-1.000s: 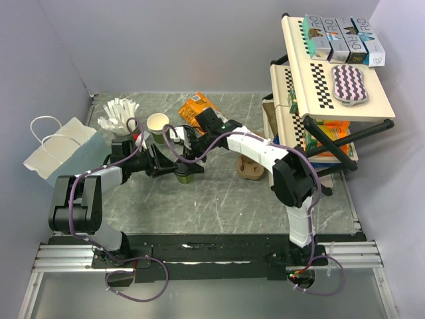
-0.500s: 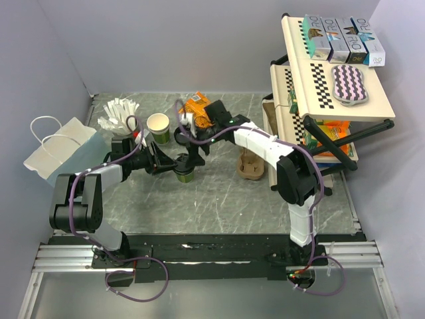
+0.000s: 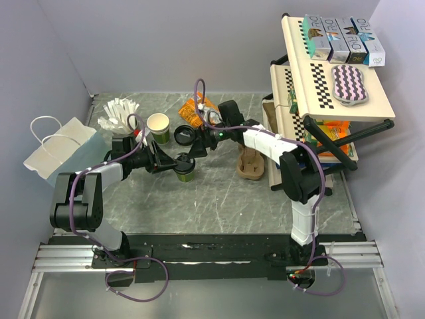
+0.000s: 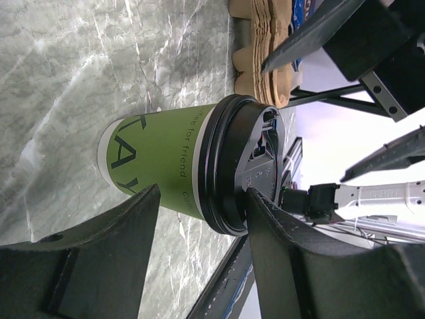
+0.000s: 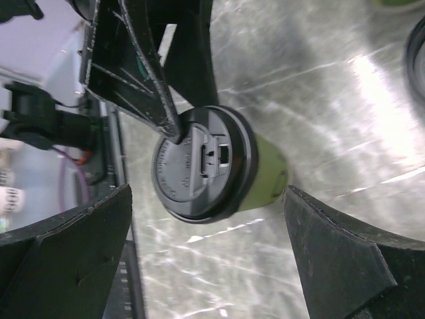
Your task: Pack the takeout coffee
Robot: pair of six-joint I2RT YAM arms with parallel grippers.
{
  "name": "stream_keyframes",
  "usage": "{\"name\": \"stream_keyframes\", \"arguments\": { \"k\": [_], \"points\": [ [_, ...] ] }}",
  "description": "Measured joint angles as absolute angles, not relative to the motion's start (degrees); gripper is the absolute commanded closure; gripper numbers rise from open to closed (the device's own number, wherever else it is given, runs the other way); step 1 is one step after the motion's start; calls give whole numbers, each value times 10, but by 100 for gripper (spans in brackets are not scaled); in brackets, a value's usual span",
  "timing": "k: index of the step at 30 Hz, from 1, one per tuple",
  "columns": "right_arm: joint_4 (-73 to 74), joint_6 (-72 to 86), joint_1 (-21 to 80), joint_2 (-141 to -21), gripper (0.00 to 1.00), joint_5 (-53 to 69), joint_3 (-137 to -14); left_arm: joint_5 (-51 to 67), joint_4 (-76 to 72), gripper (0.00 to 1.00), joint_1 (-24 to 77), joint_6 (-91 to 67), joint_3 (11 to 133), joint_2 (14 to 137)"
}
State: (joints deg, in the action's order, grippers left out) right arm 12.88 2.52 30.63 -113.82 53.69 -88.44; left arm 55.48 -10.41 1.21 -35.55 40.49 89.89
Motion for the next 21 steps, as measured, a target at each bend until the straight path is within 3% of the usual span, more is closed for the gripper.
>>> {"name": "stream_keyframes", "arguments": {
  "k": [21],
  "points": [
    [91,104,312,-1194,3,582,-859,557,-100,40,13,-347,409,904]
  ]
}}
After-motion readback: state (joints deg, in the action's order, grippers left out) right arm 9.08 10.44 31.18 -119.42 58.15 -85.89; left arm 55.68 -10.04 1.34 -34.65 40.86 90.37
